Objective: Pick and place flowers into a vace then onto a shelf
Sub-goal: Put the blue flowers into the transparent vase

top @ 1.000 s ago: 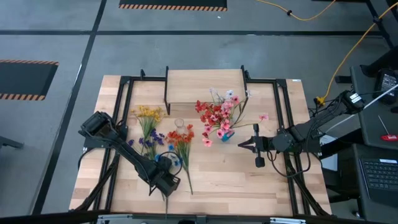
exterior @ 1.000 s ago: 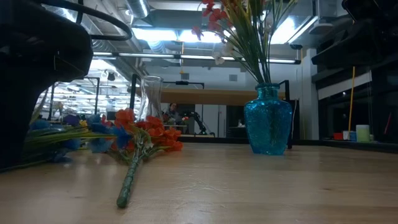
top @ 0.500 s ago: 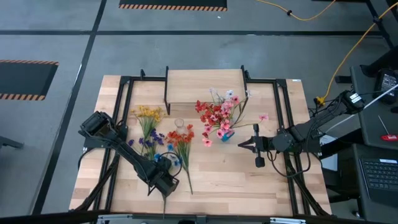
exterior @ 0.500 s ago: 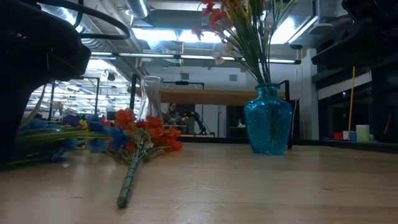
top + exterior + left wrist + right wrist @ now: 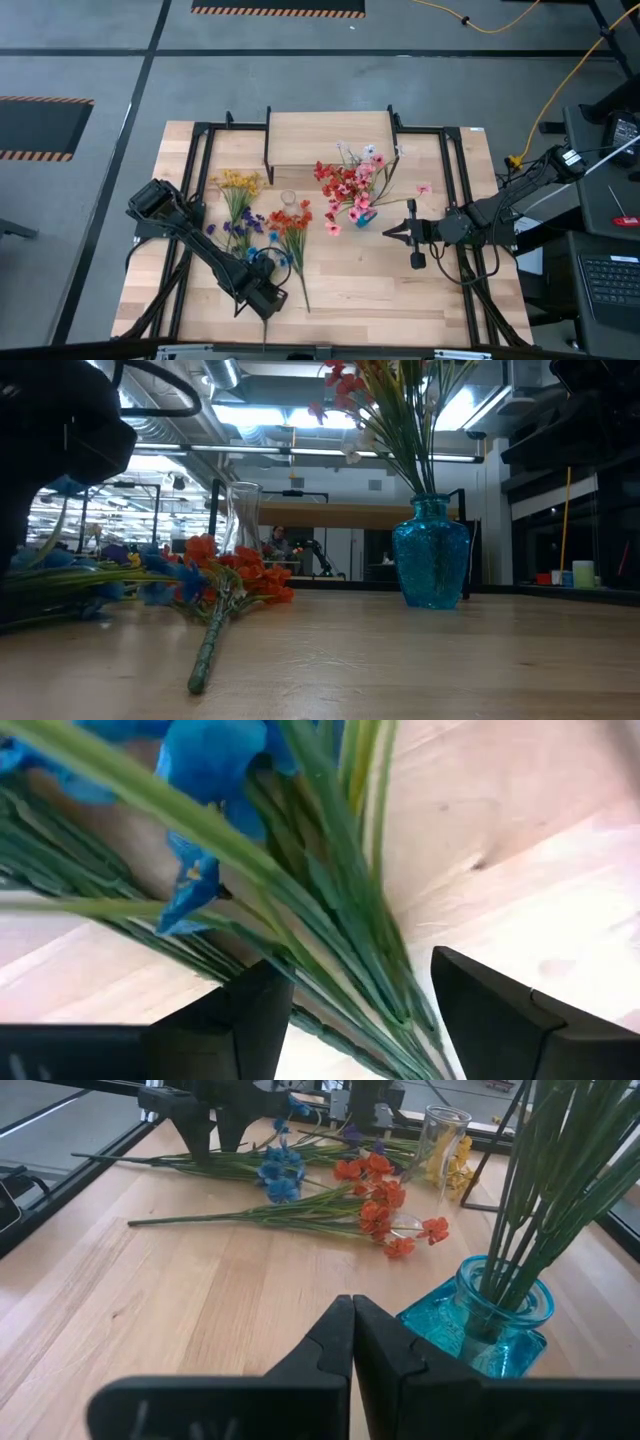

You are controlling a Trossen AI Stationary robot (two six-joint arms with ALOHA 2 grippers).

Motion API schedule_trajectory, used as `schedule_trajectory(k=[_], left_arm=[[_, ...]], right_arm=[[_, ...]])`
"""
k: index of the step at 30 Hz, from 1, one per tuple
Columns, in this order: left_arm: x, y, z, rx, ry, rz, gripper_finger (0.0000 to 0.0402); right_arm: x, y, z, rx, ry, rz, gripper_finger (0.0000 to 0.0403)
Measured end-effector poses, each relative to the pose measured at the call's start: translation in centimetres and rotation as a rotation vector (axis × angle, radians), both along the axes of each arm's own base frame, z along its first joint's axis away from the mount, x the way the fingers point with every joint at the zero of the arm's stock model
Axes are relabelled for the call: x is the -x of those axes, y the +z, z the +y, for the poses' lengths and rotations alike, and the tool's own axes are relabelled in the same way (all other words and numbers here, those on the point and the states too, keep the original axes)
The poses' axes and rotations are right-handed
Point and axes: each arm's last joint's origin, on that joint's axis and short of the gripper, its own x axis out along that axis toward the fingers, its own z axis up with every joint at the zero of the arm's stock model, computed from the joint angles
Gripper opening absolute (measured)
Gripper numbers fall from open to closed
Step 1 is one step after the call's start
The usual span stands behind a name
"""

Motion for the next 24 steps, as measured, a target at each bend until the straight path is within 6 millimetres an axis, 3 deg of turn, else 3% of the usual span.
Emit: schedule_trajectory(k=[19,24], left_arm=[[-0.1,-1.5,-0.7,0.020,0.015,0.039,0.0228],[0.0,-1.6,-0.6,0.024,0.048,0.073,0.0211]], right_arm=[[0.0,0.0,0.0,0.000,0.000,0.000,0.0014],[0.0,0.0,0.0,0.000,0.000,0.000,0.0014]])
